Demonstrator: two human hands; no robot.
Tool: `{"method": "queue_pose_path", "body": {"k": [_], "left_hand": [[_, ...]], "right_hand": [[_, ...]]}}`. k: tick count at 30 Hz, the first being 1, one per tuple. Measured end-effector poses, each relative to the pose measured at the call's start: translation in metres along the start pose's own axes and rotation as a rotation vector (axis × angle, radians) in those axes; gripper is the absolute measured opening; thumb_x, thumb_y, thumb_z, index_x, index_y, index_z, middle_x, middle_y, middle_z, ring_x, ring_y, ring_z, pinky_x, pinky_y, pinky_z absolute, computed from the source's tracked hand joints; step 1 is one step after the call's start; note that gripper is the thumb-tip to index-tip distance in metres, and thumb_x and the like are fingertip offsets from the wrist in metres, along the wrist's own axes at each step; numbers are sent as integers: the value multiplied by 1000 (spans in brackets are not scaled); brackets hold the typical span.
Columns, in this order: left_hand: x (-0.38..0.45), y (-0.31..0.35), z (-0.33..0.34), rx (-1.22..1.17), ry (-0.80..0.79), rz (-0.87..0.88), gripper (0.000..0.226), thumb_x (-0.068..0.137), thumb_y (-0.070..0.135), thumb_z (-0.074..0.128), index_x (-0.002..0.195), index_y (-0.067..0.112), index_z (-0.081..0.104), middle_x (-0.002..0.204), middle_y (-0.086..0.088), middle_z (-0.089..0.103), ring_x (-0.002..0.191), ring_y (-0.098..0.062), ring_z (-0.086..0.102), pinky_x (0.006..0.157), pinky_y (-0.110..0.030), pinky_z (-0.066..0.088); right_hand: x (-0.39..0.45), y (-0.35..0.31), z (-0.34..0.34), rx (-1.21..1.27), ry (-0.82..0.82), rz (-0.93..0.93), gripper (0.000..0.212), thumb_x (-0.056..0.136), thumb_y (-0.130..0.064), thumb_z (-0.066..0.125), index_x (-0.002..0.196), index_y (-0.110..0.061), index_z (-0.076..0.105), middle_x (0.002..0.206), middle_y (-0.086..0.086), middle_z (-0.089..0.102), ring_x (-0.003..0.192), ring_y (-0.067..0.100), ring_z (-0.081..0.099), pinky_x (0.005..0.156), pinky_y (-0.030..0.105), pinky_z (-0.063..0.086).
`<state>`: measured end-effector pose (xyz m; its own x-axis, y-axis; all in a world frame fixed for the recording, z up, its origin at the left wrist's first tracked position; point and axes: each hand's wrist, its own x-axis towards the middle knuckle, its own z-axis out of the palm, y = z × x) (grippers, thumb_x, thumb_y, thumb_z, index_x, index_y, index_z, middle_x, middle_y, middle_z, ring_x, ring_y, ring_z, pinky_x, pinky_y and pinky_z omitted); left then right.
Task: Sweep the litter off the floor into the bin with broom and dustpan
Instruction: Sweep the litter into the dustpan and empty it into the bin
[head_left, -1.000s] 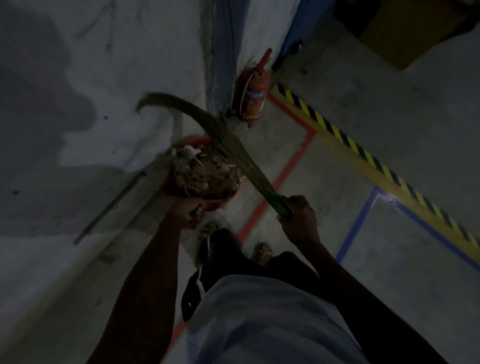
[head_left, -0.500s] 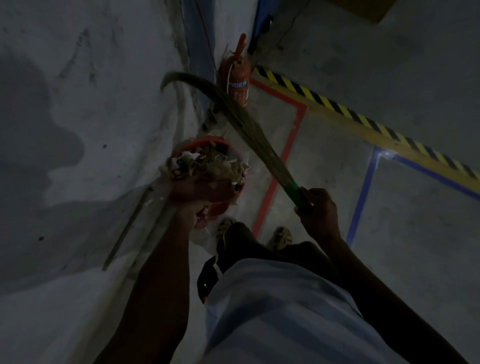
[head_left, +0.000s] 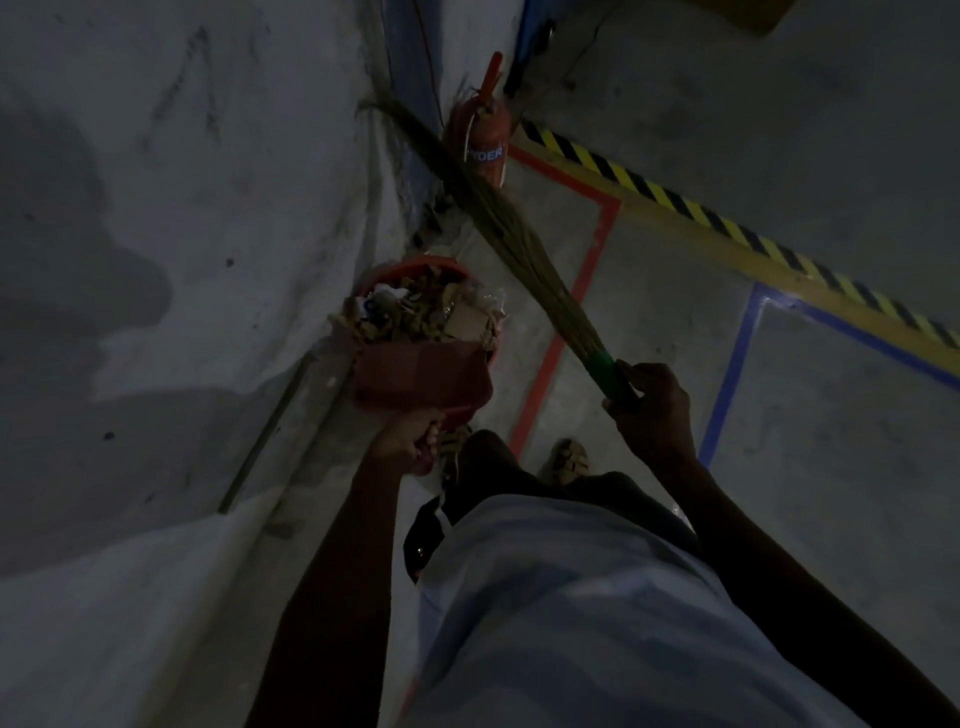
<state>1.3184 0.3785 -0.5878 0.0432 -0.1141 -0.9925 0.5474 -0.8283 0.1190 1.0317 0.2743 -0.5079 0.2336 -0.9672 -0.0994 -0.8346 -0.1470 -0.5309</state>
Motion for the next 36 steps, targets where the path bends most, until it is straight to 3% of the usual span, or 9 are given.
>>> {"method": "queue_pose_path", "body": {"k": [5, 9, 13, 15, 17, 20, 26, 31, 36], "left_hand": [[-34, -21, 6, 87, 22, 182, 40, 97, 19, 58, 60, 16, 44, 39, 5, 38, 31, -6, 32, 40, -15, 25], [-53, -31, 5, 126, 28, 320, 37, 98, 24, 61, 65, 11, 52, 46, 2, 46, 33, -7, 38, 39, -15, 31], [-72, -35, 13, 195, 3, 443, 21, 96, 27, 61, 84, 10, 56, 53, 0, 50, 36, -8, 41, 48, -21, 32], [-85, -38, 21, 242, -12, 501, 20, 94, 22, 61, 79, 10, 56, 49, 1, 50, 36, -9, 39, 49, -22, 31], [-100, -47, 31, 289, -57, 558, 23, 91, 22, 61, 70, 14, 55, 48, 0, 48, 37, -11, 38, 52, -23, 28], [-120, -68, 49, 315, -124, 639, 23, 92, 20, 61, 72, 16, 51, 51, -2, 45, 38, -13, 37, 51, -24, 27], [-154, -145, 104, 358, -262, 647, 43, 91, 23, 64, 50, 27, 50, 53, -3, 41, 39, -15, 34, 50, -24, 25], [-180, -205, 148, 436, -300, 684, 33, 95, 17, 60, 65, 13, 46, 51, -2, 41, 37, -15, 33, 42, -21, 28], [-200, -245, 186, 620, -337, 717, 33, 95, 14, 59, 65, 12, 46, 49, -2, 39, 38, -14, 32, 42, -20, 28]], "right_hand": [[-25, -8, -10, 34, 33, 85, 53, 78, -3, 80, 128, 0, 63, 116, 20, 60, 91, 32, 60, 70, 33, 46], [-52, -4, -21, 61, 83, 137, 53, 80, -6, 80, 129, -1, 61, 114, 19, 60, 89, 32, 61, 72, 43, 54], [-82, 15, -29, 83, 114, 283, 54, 83, -14, 79, 133, -6, 59, 117, 16, 59, 92, 31, 62, 77, 50, 57], [-100, 26, -36, 100, 138, 336, 56, 83, -19, 79, 135, -9, 59, 118, 14, 59, 92, 31, 64, 77, 51, 57], [-122, 37, -44, 153, 175, 399, 56, 83, -17, 79, 134, -8, 59, 120, 15, 60, 88, 29, 64, 78, 49, 57], [-163, 49, -55, 241, 248, 448, 53, 84, -11, 78, 133, -5, 59, 119, 15, 62, 90, 29, 64, 79, 43, 57], [-263, 98, -80, 322, 378, 498, 49, 80, -7, 81, 126, -1, 65, 111, 15, 66, 87, 28, 67, 66, 20, 53], [-340, 129, -91, 450, 491, 634, 50, 79, -7, 81, 126, -3, 65, 111, 14, 67, 94, 30, 67, 82, 45, 57], [-401, 154, -94, 530, 582, 798, 48, 82, -9, 78, 127, -2, 65, 120, 15, 68, 101, 31, 68, 87, 38, 54]]}}
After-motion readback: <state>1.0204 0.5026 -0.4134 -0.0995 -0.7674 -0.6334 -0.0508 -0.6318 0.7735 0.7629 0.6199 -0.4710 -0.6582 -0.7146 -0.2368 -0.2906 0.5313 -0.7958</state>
